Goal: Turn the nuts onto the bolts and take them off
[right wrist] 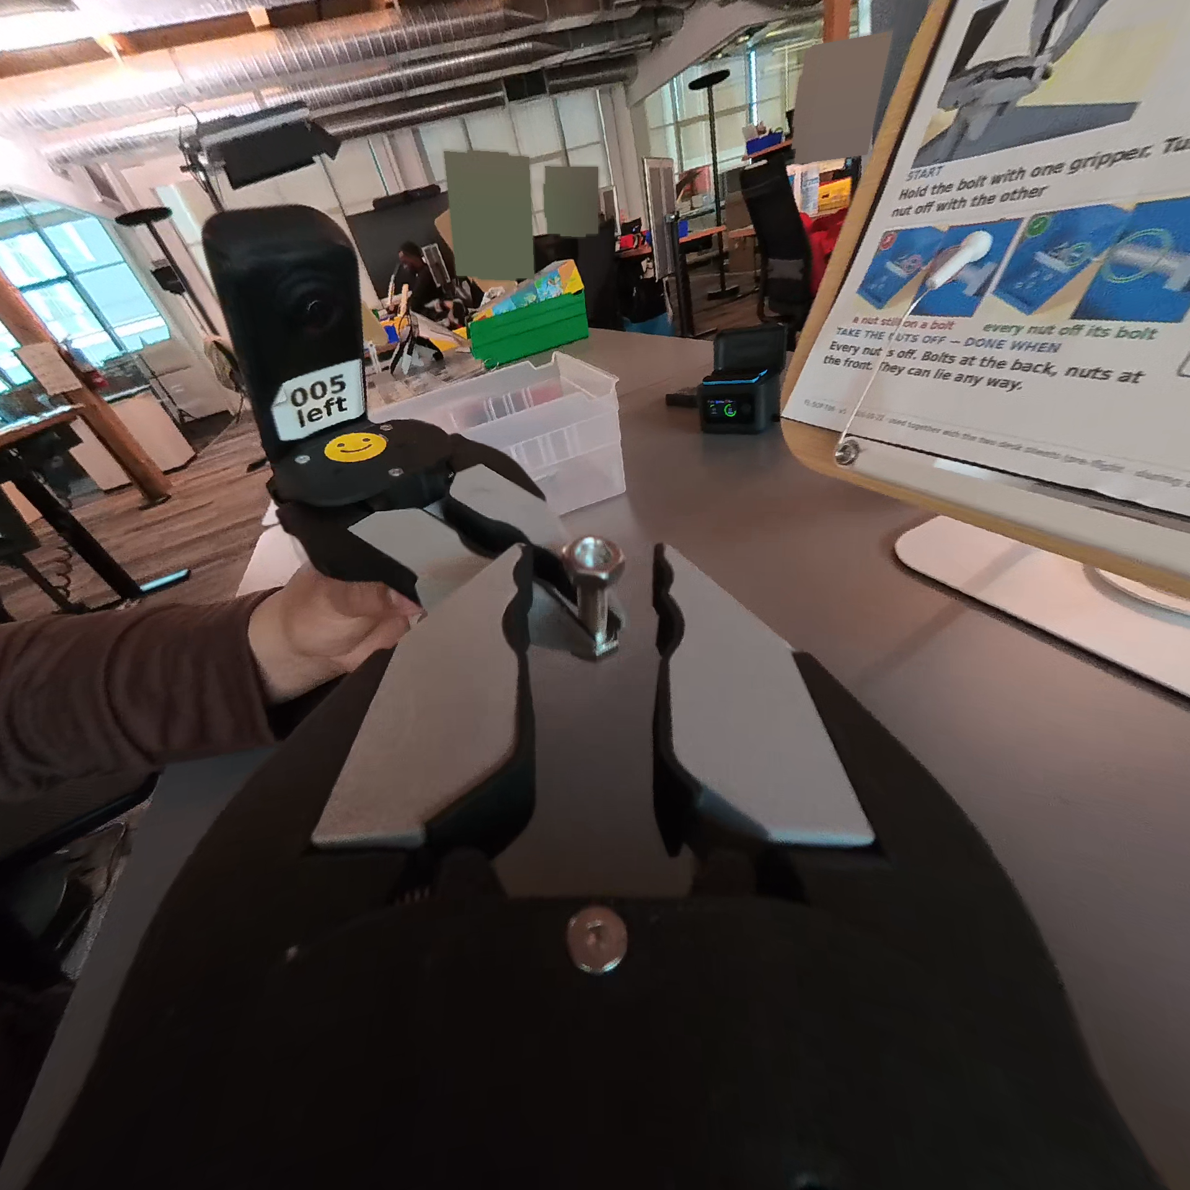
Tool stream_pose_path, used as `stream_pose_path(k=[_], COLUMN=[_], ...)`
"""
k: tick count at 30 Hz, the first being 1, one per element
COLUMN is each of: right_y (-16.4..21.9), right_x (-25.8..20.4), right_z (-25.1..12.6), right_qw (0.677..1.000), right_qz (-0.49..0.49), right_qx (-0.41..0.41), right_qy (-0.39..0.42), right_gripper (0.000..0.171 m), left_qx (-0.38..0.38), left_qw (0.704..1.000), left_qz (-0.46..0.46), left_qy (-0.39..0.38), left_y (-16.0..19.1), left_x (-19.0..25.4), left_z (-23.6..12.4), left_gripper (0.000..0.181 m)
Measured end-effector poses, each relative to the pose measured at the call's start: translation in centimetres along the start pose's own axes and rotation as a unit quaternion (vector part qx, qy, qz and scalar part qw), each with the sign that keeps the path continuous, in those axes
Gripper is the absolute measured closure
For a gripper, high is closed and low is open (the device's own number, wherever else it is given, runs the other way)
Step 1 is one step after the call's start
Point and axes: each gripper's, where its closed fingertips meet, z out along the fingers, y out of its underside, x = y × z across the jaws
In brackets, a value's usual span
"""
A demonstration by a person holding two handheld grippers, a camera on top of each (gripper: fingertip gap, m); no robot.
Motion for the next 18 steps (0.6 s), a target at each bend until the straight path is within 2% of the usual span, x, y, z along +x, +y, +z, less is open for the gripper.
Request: stream_pose_path(k=[4,7,10,14,15,17,18], right_y=[0.3,0.5,0.7,1.4,1.6,1.7,1.6], right_x=[0.5,-0.1,-0.8,-1.8,-1.7,-1.1,-0.6], right_z=[-0.5,-0.2,0.7,1.6,1.7,1.6,1.4], right_qw=[1.0,1.0,1.0,0.999,0.999,0.999,0.999], right_qz=[0.003,0.002,0.016,0.023,0.02,0.012,0.011], right_qx=[-0.009,-0.013,-0.012,-0.025,-0.029,-0.035,-0.035], right_qy=[0.004,-0.01,-0.021,-0.042,-0.037,-0.017,-0.006], right_gripper=[0.133,0.143,0.14,0.147,0.15,0.171,0.171], left_qx=[-0.007,-0.009,-0.016,-0.029,-0.03,-0.028,-0.027], left_qw=[1.0,1.0,1.0,0.999,0.999,0.999,0.999], left_qz=[0.002,0.002,0.008,0.016,0.019,0.018,0.016], left_qy=[-0.025,-0.016,0.002,0.019,0.021,0.027,0.026], left_y=[0.3,0.4,0.7,1.2,1.2,1.2,1.1], left_x=[-1.2,-0.7,0.5,1.8,1.9,2.1,2.1], left_z=[-0.4,-0.1,0.6,1.5,1.5,1.5,1.5], left_gripper=[0.174,0.174,0.174,0.174,0.174,0.173,0.174])
